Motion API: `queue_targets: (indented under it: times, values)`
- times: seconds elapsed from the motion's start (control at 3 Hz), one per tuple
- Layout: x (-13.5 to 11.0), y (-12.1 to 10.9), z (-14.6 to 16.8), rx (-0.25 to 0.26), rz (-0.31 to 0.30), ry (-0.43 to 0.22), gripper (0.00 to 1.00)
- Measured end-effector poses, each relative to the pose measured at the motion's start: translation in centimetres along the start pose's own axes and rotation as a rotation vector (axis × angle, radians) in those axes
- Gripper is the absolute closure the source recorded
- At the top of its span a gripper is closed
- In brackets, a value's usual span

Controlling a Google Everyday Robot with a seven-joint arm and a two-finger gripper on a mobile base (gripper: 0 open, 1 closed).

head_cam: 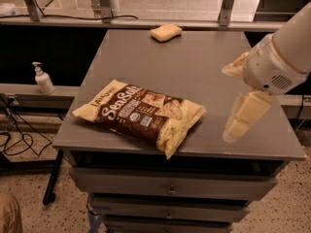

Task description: Pick brown chip bag

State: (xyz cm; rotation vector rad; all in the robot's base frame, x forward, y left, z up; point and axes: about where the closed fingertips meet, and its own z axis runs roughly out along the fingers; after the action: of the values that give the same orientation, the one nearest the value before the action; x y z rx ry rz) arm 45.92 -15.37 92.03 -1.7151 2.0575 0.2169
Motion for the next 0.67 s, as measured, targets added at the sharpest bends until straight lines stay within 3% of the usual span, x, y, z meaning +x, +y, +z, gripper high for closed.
queue_targets:
  times: [0.33,0.67]
  values:
    - [-3.0,0.6,5.2,-0.079,-0.003,-0.142,0.00]
    - [-6.2,1.1,8.5,-0.136,0.010,-0.244,0.00]
